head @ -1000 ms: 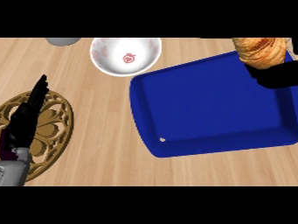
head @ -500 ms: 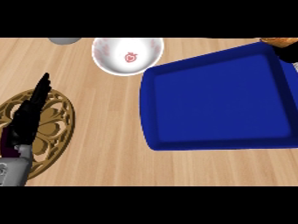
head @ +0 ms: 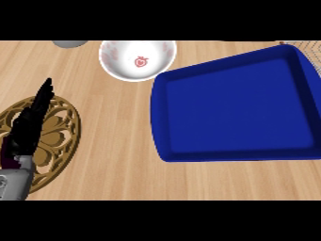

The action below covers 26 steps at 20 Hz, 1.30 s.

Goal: Pick the croissant from the tray and place it in the tiered basket

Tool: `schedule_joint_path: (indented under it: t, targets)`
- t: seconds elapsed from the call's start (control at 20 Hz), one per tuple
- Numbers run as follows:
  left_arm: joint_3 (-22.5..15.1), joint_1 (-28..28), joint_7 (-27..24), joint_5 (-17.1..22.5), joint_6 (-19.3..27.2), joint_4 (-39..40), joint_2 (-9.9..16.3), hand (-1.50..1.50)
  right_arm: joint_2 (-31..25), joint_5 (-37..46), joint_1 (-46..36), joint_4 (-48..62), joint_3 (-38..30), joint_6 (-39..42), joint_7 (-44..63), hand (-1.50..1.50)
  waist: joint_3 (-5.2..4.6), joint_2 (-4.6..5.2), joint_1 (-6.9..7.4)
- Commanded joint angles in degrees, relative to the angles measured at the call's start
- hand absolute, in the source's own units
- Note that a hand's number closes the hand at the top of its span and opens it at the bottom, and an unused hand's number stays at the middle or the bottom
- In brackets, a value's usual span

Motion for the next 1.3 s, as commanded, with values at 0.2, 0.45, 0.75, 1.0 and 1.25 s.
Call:
schedule_joint_path:
  t: [0.2, 0.45, 0.75, 1.0, 1.25]
  targets:
    - [0.62, 0.10, -1.72, -0.89, -0.36, 0.70, -0.44, 0.00, -0.95, -1.78, -3.50, 17.96, -2.46, -1.86, -12.69, 1.50, 0.01, 0.19, 0.56]
    - [0.47, -0.78, 3.88, -1.15, -1.75, -3.38, 0.45, 0.00, -0.83, -2.60, -3.95, 25.76, -4.43, -3.77, -17.31, 1.50, 0.05, 0.04, 0.43]
    - [-0.14, -0.72, 1.12, -2.47, 0.45, -0.44, -2.42, 0.00, -1.29, -5.91, -6.41, 34.21, -8.22, 2.10, -13.87, -1.50, 0.03, 0.18, 0.48]
    - [0.39, 1.94, -0.67, -1.82, -1.12, -1.95, -1.73, 0.00, 0.18, -11.92, -5.81, 33.64, -13.77, -1.48, -17.00, -1.50, 0.03, -0.08, 0.14]
    - [2.53, 4.11, 0.06, -0.21, -3.37, -3.55, 0.48, 0.00, 0.05, -16.56, -4.09, 29.94, -17.46, -3.27, -18.61, -1.50, -0.01, -0.58, -0.63]
